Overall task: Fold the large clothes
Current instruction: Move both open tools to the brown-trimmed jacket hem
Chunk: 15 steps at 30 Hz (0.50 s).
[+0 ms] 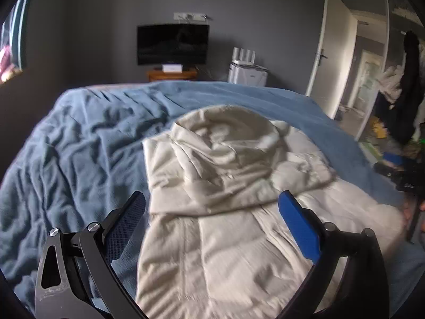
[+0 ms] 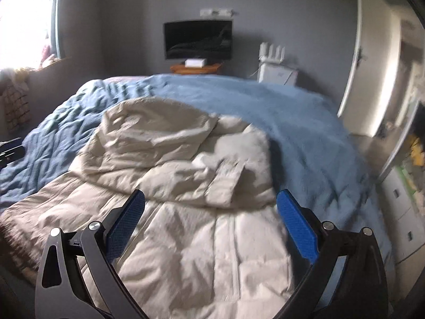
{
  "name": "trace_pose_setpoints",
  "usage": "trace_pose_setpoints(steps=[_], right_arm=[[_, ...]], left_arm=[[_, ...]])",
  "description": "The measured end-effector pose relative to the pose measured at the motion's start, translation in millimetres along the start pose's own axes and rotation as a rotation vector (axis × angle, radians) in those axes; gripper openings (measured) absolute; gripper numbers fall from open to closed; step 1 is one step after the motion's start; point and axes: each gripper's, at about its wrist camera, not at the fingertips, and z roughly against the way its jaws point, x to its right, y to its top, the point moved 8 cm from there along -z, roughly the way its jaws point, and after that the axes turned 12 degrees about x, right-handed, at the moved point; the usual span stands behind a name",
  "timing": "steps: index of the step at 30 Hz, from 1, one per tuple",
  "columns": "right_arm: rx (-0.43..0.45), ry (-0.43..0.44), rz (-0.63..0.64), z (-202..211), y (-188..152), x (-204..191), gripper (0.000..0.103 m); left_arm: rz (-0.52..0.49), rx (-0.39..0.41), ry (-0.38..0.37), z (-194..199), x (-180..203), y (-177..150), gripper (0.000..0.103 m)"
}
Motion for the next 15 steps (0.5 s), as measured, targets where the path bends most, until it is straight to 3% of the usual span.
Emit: trace_pose_setpoints(steps=[3,10,15], right_arm=[[-0.084,0.075,-0.057,5.1,-12.4,3.7,0.095],[-0.213,0.104,-0.057,16.1,-42.1,19.6,0.095],[-0.306,0.133,-0.090,25.6,-67.8,34.7,0.095]], left_arm=[[0.061,-0.064,-0.033,9.5,-11.2,-3.4,0.096],[0.055,-0.207,0.077,31.1,-50.1,-30.6,0.096],[0.107,-0.394,0.101,41.6,-59.1,-78.6,0.096]])
